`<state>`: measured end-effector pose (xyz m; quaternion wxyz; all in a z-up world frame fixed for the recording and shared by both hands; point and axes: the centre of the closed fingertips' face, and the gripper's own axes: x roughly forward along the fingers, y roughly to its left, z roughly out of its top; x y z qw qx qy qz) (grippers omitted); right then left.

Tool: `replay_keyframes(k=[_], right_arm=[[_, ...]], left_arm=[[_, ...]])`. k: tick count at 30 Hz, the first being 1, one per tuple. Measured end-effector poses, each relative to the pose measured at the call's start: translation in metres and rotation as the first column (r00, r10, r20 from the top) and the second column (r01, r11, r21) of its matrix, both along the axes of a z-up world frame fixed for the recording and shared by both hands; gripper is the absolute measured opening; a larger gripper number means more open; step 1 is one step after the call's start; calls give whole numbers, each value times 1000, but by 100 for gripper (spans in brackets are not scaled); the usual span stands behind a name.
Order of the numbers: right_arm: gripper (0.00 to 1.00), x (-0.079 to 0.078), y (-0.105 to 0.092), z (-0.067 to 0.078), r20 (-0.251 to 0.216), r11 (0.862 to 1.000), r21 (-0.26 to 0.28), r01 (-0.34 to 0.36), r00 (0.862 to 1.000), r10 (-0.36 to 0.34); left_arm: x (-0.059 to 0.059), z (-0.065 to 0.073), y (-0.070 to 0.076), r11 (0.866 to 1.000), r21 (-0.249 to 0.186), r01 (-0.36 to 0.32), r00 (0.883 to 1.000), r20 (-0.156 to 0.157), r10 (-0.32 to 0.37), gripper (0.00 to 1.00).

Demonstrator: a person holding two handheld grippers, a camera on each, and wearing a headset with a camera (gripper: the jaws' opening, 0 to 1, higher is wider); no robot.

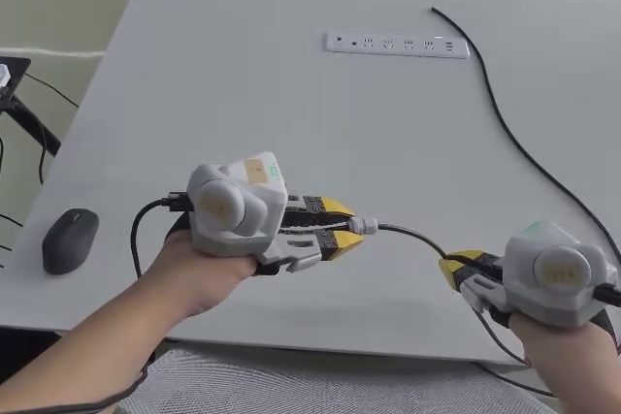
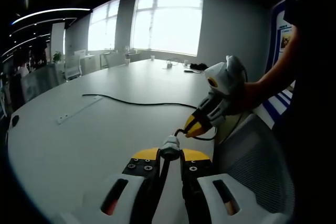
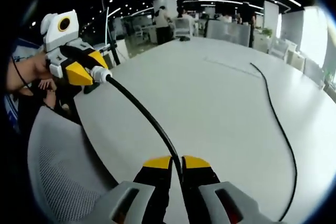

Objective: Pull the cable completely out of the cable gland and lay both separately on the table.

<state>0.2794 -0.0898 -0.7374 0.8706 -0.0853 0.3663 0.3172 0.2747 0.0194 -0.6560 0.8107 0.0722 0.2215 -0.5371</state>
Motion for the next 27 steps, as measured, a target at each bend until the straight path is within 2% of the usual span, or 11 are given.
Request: replay_keyframes(k=[5,8,9,11,16,19,23,25,27], right_arm=[[14,2,8,15,39,999,-4,-47,998,47],[19,2,21,29,96,990,-38,-134,986,137],[19,1,25,33,118,984,-63,-164,978,171],[19,1,41,48,188,961,-122,-247,945,267],[16,1,73,68,258,918,-181,-353,884,391],[14,2,82,71,269,904,-209,-374,866,421],[11,3,91,66,259,875,-253,-412,843,471],[10,3,94,67,266,861,-279,-425,827,495],[9,4,97,68,271,853,-291,-433,818,507]], left_arm=[[2,0,3,1000,3,-6,1000,-1,6,15],[3,-1,3,1000,4,-3,1000,-3,3,15],[3,-1,3,1000,4,-3,1000,-3,3,15],[4,-1,3,1000,3,-2,1000,-4,2,15],[4,-1,3,1000,1,5,1000,-6,-5,15],[4,-1,3,1000,2,7,1000,-6,-7,15],[5,-1,4,1000,3,8,1000,-2,-8,15],[4,-1,4,1000,3,8,1000,-3,-8,15],[4,0,4,1000,-1,8,1000,-3,-8,15]])
